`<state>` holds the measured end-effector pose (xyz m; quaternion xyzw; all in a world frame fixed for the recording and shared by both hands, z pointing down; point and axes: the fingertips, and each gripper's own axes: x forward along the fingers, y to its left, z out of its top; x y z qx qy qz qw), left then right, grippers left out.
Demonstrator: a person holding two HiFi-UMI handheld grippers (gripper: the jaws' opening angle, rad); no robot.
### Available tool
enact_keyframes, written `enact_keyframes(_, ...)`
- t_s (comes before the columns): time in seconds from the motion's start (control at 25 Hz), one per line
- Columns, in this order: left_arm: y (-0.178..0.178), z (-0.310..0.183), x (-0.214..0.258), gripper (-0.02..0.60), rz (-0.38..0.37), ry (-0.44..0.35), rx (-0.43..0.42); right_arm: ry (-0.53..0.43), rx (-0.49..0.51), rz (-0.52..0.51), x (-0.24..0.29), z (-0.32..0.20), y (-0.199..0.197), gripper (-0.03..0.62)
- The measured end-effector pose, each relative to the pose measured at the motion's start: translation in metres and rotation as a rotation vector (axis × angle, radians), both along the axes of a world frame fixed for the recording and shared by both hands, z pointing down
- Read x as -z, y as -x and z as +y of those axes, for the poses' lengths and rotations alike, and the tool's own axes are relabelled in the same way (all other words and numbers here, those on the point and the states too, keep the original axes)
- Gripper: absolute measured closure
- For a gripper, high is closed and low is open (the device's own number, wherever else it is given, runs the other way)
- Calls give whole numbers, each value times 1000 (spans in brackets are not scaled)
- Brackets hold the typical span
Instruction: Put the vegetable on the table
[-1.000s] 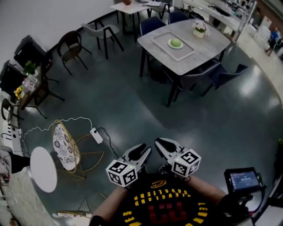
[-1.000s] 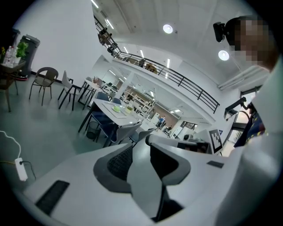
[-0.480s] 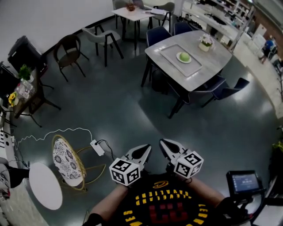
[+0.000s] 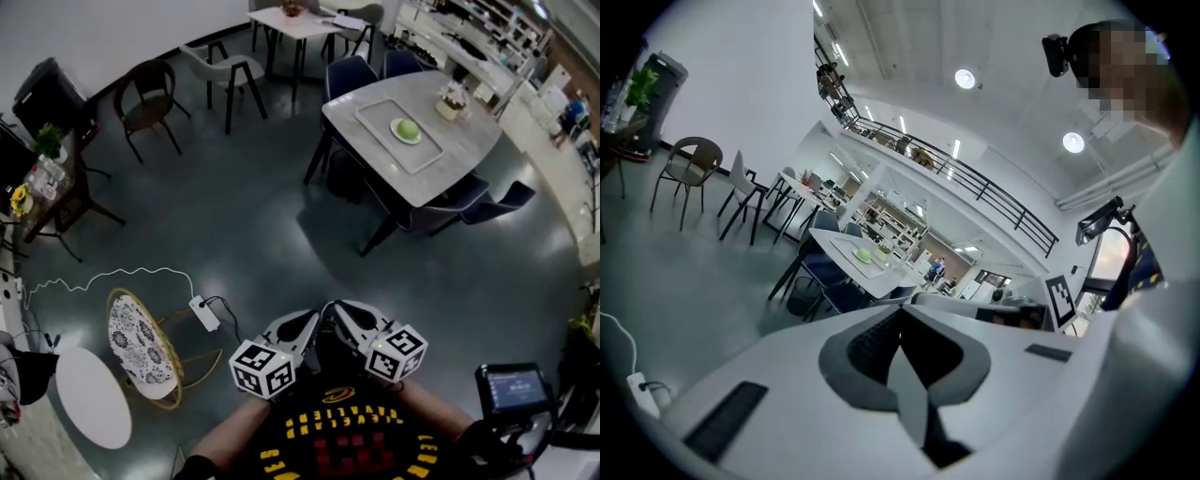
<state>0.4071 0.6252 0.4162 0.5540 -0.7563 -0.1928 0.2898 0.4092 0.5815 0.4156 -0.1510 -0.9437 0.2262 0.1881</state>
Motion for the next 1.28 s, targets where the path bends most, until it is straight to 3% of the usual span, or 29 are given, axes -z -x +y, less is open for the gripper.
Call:
enact_keyframes(0.4, 95, -14, 5, 581, -80, 61, 137, 48, 95, -42, -1, -25, 99, 589)
enact_keyframes(0.68, 147, -78, 15, 581, -125, 117, 110, 73, 82, -80, 14, -89, 158, 589)
enact_keyframes(1.28, 218, -175, 1, 581, -86, 173, 58, 126, 6, -53, -1, -193, 228, 589)
